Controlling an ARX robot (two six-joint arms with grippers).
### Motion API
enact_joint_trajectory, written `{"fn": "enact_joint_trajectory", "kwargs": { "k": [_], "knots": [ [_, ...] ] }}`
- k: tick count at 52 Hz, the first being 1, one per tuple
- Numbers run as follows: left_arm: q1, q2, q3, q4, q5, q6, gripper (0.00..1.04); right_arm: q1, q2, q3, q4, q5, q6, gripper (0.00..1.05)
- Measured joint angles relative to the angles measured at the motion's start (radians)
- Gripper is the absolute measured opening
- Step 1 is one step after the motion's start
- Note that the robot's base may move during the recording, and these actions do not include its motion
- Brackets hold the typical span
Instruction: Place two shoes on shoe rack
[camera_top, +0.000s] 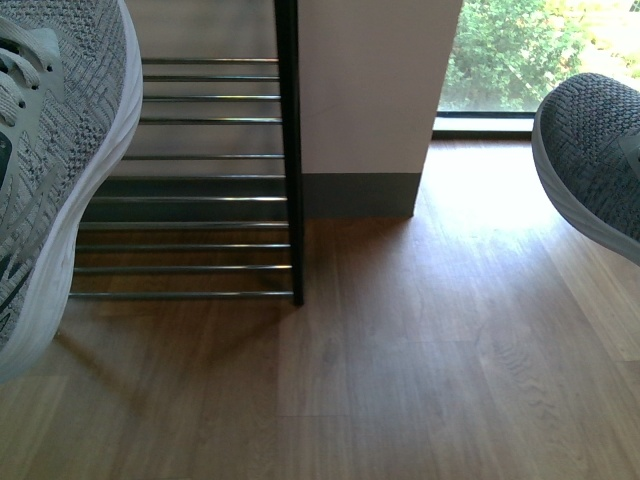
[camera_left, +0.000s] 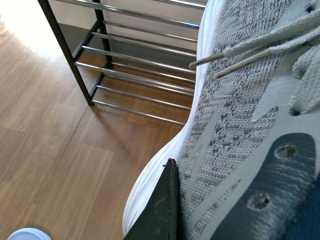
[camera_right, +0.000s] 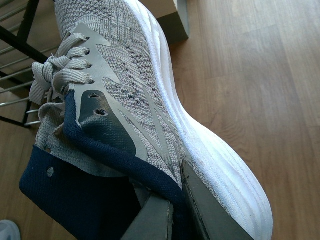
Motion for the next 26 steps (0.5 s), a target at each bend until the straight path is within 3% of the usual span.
{"fn": "enact_joint_trajectory", "kwargs": {
  "k": [26],
  "knots": [
    [0.006, 0.000, 0.000, 0.000, -0.016, 0.000, 0.01, 0.008, -0.003, -0.001, -0.001, -0.008, 0.000, 0.01]
  ]
}}
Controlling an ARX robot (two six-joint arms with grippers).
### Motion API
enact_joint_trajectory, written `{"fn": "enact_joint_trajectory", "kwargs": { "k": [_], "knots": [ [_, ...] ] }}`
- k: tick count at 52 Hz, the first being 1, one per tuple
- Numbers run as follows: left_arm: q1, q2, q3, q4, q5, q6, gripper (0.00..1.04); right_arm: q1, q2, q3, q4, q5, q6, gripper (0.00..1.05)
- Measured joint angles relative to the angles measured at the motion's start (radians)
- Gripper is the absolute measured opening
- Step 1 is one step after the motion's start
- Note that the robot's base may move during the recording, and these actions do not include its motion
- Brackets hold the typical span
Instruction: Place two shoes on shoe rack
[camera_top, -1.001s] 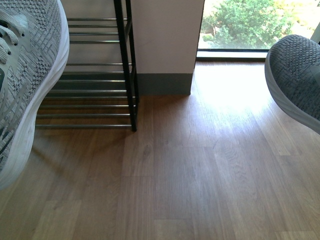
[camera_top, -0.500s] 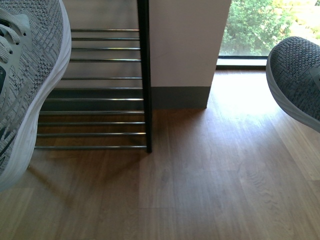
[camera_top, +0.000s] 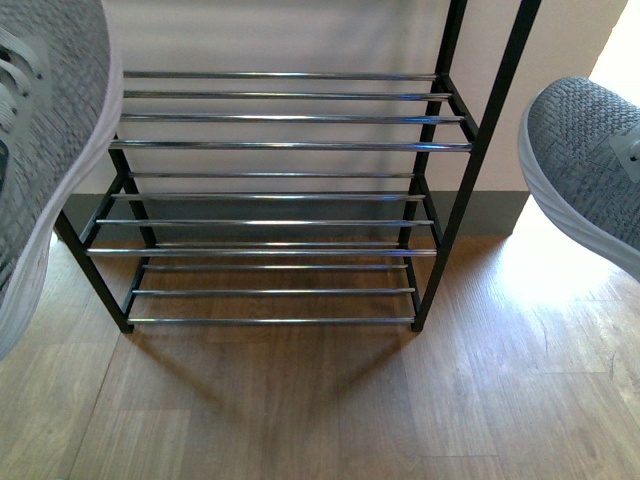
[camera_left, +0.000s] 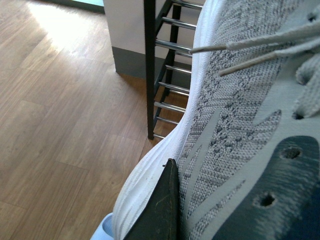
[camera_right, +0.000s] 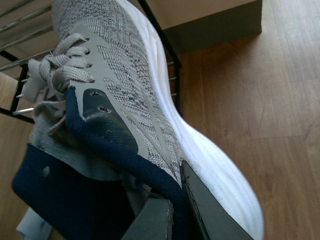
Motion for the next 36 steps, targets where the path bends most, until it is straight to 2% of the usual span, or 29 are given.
{"fn": "enact_joint_trajectory", "kwargs": {
  "k": [36],
  "knots": [
    [-0.002, 0.000, 0.000, 0.000, 0.012, 0.000, 0.01, -0.003, 0.000, -0.001, 0.000, 0.005, -0.001, 0.01]
  ]
}}
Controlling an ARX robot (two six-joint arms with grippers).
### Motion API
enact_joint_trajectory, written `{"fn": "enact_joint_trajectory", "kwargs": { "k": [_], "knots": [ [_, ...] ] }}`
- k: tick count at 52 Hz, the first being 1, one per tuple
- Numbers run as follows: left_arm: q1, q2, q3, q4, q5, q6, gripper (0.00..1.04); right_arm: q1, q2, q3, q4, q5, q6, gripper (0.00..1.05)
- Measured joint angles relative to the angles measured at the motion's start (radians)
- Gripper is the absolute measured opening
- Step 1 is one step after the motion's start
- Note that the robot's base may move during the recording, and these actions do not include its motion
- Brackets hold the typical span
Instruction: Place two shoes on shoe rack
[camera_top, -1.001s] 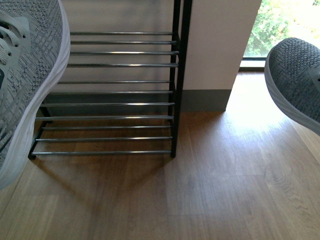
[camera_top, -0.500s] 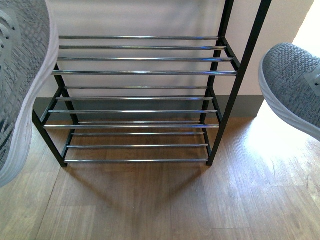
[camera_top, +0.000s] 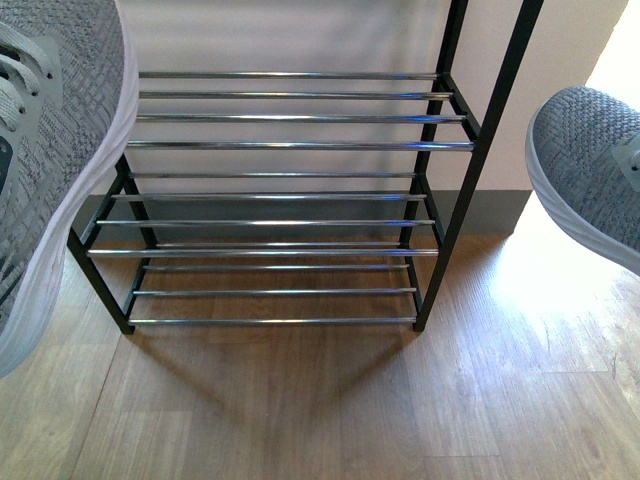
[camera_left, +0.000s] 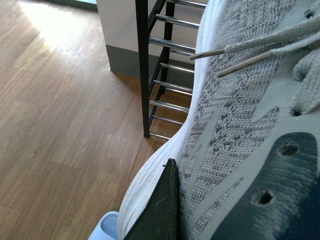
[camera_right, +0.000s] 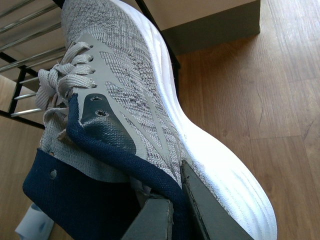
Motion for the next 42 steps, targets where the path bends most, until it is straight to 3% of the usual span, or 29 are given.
{"fn": "enact_joint_trajectory", "kwargs": {
  "k": [42],
  "knots": [
    [0.000, 0.000, 0.000, 0.000, 0.001, 0.000, 0.01, 0.000, 0.000, 0.000, 0.000, 0.003, 0.000, 0.01]
  ]
}}
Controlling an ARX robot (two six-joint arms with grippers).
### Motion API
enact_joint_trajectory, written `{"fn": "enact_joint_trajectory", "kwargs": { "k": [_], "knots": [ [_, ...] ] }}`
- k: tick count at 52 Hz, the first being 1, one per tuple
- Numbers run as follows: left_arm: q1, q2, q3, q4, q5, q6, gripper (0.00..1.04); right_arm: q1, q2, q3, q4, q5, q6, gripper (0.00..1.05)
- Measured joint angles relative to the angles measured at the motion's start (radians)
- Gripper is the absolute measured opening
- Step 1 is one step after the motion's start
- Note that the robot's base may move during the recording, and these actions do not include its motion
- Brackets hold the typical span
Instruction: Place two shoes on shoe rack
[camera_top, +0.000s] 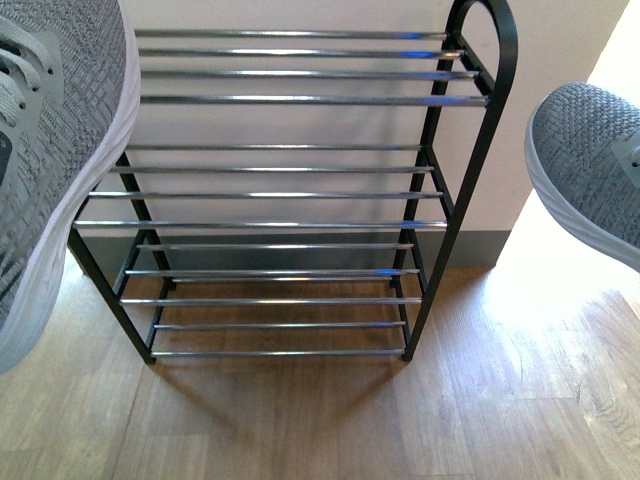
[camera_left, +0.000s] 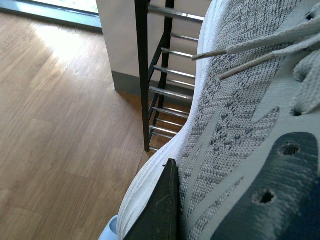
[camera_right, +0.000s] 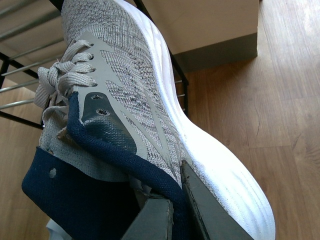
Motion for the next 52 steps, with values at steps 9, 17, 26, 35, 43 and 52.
{"fn": "enact_joint_trajectory", "kwargs": {
  "k": [9, 17, 26, 35, 43, 52],
  "knots": [
    [0.000, 0.000, 0.000, 0.000, -0.001, 0.000, 0.01, 0.000, 0.000, 0.000, 0.000, -0.004, 0.000, 0.01],
    [0.000, 0.000, 0.000, 0.000, -0.001, 0.000, 0.01, 0.000, 0.000, 0.000, 0.000, -0.005, 0.000, 0.01],
    [0.000, 0.000, 0.000, 0.000, 0.000, 0.000, 0.01, 0.000, 0.000, 0.000, 0.000, -0.003, 0.000, 0.01],
    [0.000, 0.000, 0.000, 0.000, -0.001, 0.000, 0.01, -0.004, 0.003, -0.093, 0.470, -0.143, 0.035, 0.01],
    [0.000, 0.000, 0.000, 0.000, 0.000, 0.000, 0.01, 0.060, -0.046, 0.023, 0.385, -0.073, 0.113, 0.01],
    [0.000, 0.000, 0.000, 0.000, 0.000, 0.000, 0.01, 0.193, -0.046, 0.173, 0.198, 0.027, 0.253, 0.01]
  ]
}}
